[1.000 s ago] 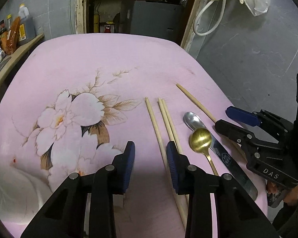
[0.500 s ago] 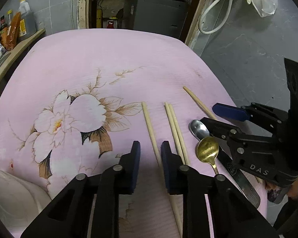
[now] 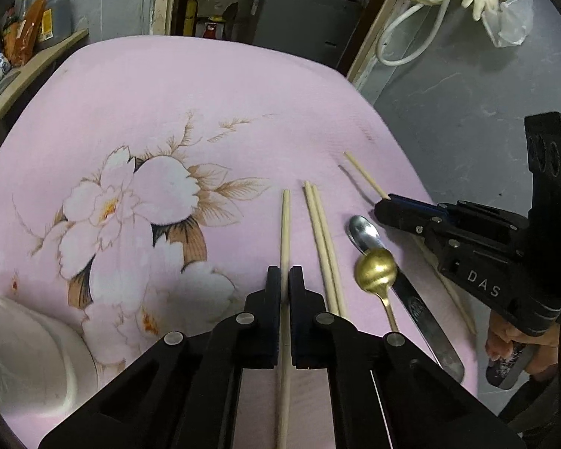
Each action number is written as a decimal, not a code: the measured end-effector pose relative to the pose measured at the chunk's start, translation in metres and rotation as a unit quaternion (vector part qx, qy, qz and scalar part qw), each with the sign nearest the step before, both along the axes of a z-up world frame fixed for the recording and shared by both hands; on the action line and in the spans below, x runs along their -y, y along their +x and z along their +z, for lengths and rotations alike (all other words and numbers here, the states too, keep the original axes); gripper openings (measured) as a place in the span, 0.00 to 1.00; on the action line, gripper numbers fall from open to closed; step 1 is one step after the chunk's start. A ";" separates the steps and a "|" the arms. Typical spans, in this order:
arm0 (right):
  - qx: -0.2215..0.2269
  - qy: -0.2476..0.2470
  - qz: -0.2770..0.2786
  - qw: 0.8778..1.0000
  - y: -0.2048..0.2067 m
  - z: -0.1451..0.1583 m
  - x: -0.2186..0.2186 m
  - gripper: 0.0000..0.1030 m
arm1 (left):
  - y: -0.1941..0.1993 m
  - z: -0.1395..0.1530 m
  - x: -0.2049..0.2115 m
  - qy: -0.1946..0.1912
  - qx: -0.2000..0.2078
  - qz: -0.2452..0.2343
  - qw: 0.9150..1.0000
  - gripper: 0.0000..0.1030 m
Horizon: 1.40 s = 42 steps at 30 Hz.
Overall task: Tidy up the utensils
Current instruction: 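Close left tool on the chopstick while right tool closes on another chopstick, then lift and carry both chopsticks in left and right tools to the caddy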
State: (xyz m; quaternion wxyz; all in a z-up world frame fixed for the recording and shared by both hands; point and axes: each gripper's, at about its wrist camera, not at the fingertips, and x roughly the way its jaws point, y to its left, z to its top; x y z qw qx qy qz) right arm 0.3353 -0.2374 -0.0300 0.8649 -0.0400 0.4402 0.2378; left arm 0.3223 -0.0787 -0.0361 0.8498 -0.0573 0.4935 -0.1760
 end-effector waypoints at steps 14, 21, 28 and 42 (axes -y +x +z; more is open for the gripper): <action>0.228 0.087 -0.026 0.969 -0.095 0.066 -0.004 0.03 | -0.079 0.066 -0.020 -0.061 0.213 0.020 0.975 0.02; 0.327 0.090 -0.021 0.940 -0.125 0.096 -0.025 0.03 | -0.111 0.096 -0.033 -0.058 0.332 0.066 0.939 0.02; 0.358 0.151 0.015 0.922 -0.135 0.119 -0.041 0.03 | -0.130 0.121 -0.058 -0.098 0.383 0.076 0.915 0.02; 0.388 0.304 0.078 0.867 -0.125 0.156 -0.121 0.03 | -0.143 0.178 -0.191 -0.150 0.452 0.185 0.860 0.02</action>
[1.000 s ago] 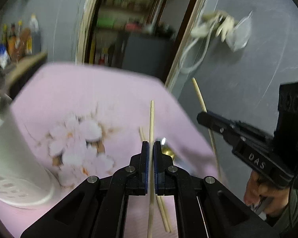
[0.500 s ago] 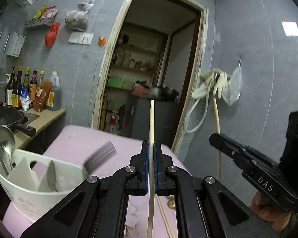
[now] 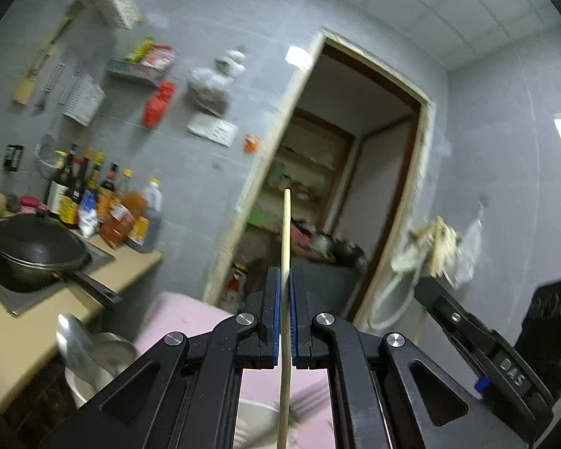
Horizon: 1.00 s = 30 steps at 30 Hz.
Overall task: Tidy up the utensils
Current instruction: 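Lift and carry both chopsticks in left and right tools to the caddy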
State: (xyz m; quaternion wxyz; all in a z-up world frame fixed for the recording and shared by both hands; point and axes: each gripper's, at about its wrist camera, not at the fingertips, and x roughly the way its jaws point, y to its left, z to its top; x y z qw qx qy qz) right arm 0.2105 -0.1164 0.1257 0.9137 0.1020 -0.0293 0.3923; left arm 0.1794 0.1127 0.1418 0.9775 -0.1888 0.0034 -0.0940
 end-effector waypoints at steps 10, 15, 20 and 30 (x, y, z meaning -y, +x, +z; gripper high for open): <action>0.017 0.015 -0.003 1.000 0.011 -0.009 -0.054 0.03 | 0.004 -0.012 -0.092 -0.071 0.020 0.074 0.994 0.02; 0.015 0.003 -0.023 1.000 0.016 -0.024 -0.066 0.03 | 0.007 -0.025 -0.109 -0.080 0.020 0.094 0.992 0.02; 0.008 -0.009 -0.039 0.999 0.024 -0.038 -0.071 0.03 | 0.008 -0.036 -0.103 -0.068 0.029 0.115 0.991 0.02; -0.011 -0.019 -0.050 0.998 0.038 -0.058 -0.072 0.03 | 0.015 -0.054 -0.079 -0.023 0.042 0.145 0.988 0.02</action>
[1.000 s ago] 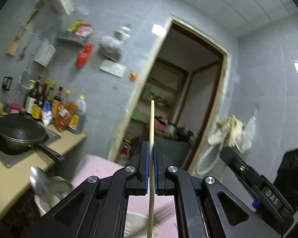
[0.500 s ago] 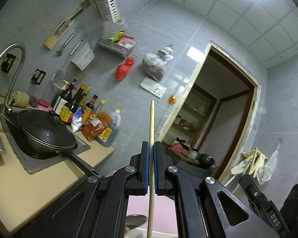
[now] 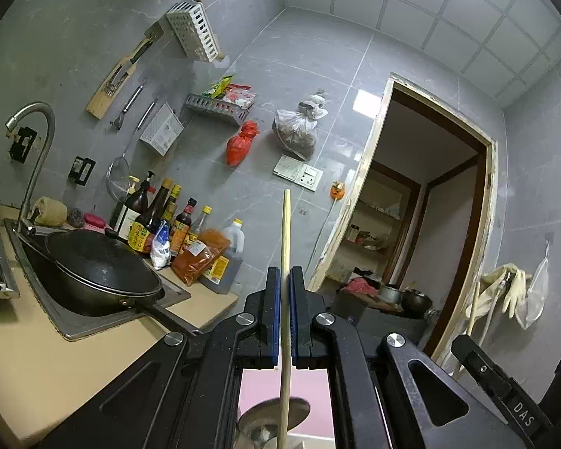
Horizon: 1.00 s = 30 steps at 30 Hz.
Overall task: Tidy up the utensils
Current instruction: 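Lift and carry both chopsticks in left and right tools to the caddy, then open left tool dropping its chopstick into the caddy while right tool releases its chopstick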
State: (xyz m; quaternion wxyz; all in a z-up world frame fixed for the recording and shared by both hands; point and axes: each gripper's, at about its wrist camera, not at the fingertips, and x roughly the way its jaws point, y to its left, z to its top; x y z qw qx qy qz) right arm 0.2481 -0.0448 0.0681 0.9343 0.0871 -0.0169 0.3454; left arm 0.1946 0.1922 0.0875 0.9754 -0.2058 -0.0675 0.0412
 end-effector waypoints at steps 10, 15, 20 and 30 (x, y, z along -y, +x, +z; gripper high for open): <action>0.018 -0.042 -0.003 0.999 -0.006 -0.006 -0.007 0.04 | 0.002 -0.012 0.012 0.025 -0.013 -0.001 1.000 0.02; 0.020 -0.052 -0.006 0.998 -0.009 -0.006 -0.009 0.04 | 0.001 -0.018 0.016 0.036 -0.026 -0.007 0.999 0.02; 0.017 -0.056 -0.005 0.998 -0.010 -0.004 -0.008 0.06 | -0.002 -0.021 0.016 0.034 -0.046 -0.024 0.998 0.03; 0.019 -0.050 -0.008 0.999 -0.013 0.005 -0.002 0.23 | -0.007 -0.025 0.014 0.033 -0.084 -0.048 0.995 0.10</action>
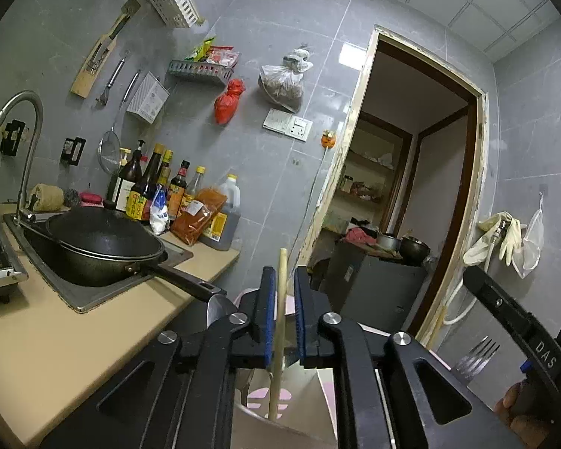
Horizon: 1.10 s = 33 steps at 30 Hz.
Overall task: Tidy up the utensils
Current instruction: 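Open left tool dropping its chopstick into the caddy while right tool releases its chopstick, then withdraw both tools from the caddy back over the table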
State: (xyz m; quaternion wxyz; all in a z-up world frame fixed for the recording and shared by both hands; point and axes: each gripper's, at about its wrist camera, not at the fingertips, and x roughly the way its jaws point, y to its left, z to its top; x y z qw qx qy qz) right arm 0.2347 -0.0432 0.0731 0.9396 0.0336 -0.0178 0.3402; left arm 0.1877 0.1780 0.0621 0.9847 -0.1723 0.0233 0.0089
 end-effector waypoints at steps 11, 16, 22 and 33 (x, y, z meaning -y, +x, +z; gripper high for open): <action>0.000 0.003 -0.024 1.000 -0.010 0.007 0.031 0.36 | -0.012 0.020 0.016 0.013 -0.010 -0.010 1.000 0.46; -0.003 -0.001 -0.043 0.999 -0.015 0.010 0.052 0.50 | -0.017 0.029 0.037 0.044 -0.019 -0.026 0.999 0.63; -0.019 -0.003 -0.062 0.998 -0.021 0.011 0.084 0.76 | -0.020 0.032 0.068 0.072 -0.031 -0.043 0.996 0.84; -0.031 -0.008 -0.095 0.995 -0.035 0.012 0.144 1.00 | -0.021 0.022 0.119 0.086 -0.049 -0.088 0.991 0.94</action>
